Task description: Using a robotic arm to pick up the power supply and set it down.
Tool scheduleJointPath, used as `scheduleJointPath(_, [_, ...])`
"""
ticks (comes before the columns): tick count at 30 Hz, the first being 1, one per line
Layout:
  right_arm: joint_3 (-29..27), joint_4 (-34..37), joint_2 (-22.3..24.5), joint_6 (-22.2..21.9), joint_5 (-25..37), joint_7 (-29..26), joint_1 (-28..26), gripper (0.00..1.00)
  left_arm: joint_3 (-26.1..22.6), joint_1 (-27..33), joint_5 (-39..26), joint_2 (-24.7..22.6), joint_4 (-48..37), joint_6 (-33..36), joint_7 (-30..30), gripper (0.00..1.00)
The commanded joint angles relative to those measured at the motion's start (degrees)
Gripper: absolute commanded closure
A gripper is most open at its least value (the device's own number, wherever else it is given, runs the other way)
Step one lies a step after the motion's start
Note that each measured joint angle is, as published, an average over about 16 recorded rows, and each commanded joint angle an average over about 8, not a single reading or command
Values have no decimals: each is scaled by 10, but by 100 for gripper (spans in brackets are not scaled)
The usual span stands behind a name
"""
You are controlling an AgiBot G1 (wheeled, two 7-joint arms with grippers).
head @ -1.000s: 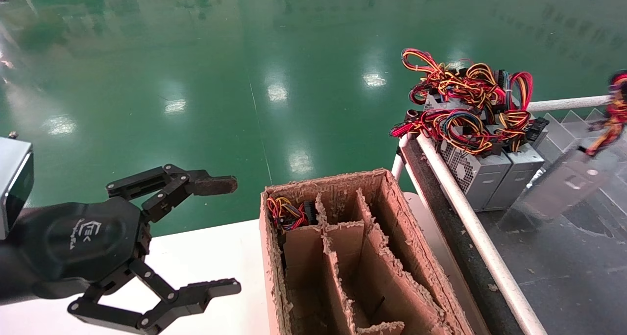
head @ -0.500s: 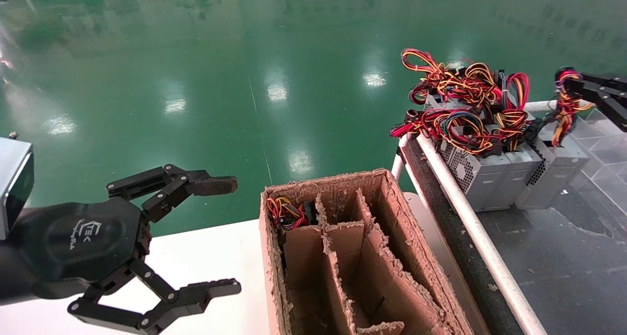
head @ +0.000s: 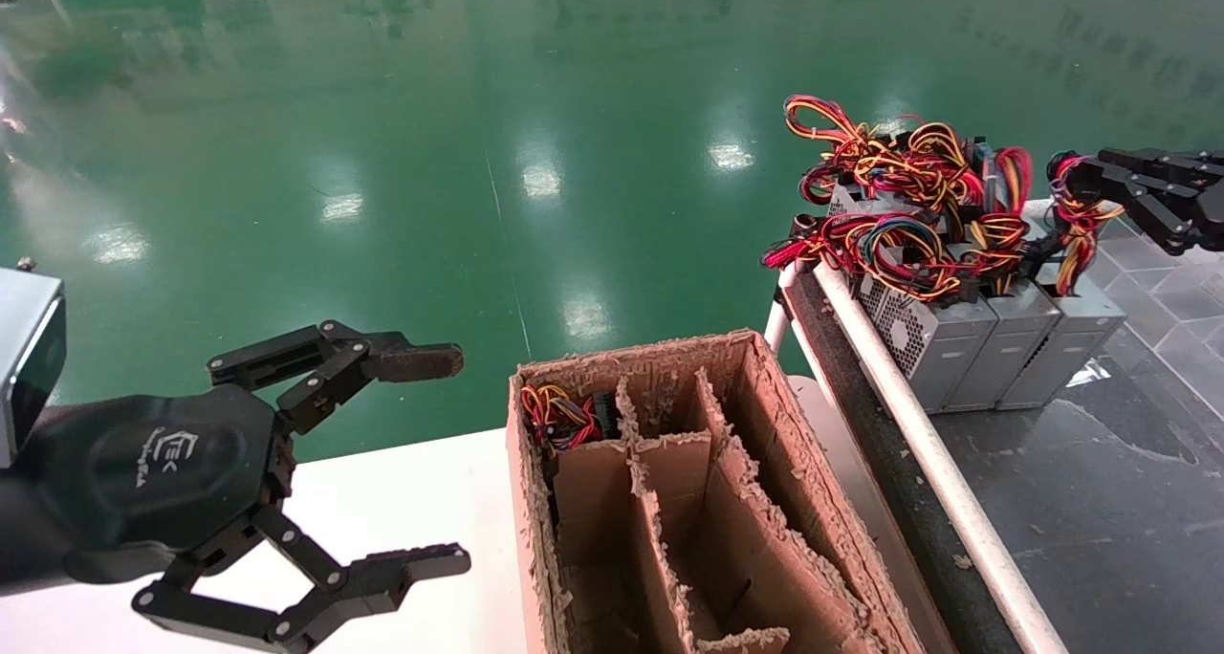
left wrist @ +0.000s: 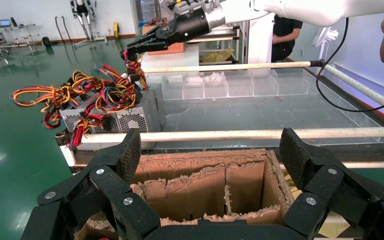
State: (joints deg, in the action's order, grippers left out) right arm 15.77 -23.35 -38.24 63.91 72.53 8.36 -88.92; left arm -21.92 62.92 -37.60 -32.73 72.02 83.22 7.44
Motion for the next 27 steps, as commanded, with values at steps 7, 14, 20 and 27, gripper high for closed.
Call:
scheduleJointPath(7, [8,12,-5,-2,12,-2,-10,0,0,0,0,0,0,0,0,0])
scheduleJointPath(14, [19,18,-4,-1,29,-19,-27,0,0,0,0,0,0,0,0,0])
scheduleJointPath(20, [28,18,4,21,40,-41,-46,0,0,0,0,0,0,0,0,0])
scheduleJointPath(27, [26,10,17,38,36,-49,-56,0,0,0,0,0,0,0,0,0])
